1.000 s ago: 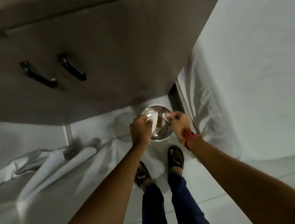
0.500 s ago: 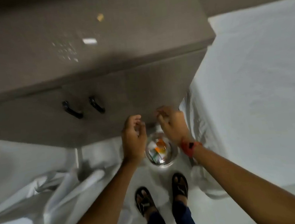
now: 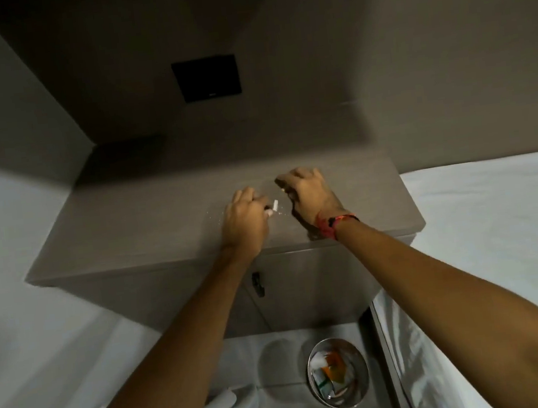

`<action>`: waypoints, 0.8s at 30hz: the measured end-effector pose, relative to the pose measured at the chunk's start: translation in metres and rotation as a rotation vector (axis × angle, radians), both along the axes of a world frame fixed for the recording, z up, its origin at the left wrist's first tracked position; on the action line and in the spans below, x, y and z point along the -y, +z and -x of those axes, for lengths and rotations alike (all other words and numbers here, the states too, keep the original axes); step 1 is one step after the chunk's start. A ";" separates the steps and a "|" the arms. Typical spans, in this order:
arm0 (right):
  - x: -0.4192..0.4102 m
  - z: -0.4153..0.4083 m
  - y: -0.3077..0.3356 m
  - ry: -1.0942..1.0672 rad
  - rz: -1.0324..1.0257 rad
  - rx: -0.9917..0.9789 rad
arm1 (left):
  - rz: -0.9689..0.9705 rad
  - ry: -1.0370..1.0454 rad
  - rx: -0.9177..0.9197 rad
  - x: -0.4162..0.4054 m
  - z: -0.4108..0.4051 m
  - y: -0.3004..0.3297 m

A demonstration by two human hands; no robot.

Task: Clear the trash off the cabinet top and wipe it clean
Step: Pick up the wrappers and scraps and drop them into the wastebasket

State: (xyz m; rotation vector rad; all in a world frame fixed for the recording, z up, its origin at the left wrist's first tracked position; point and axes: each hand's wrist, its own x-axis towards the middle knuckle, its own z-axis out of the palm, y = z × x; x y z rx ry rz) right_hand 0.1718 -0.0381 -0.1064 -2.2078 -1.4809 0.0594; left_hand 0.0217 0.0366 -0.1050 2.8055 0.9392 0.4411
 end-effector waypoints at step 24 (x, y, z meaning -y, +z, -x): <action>0.130 0.059 -0.068 -0.111 -0.268 -0.001 | 0.003 -0.096 0.404 0.102 0.003 -0.039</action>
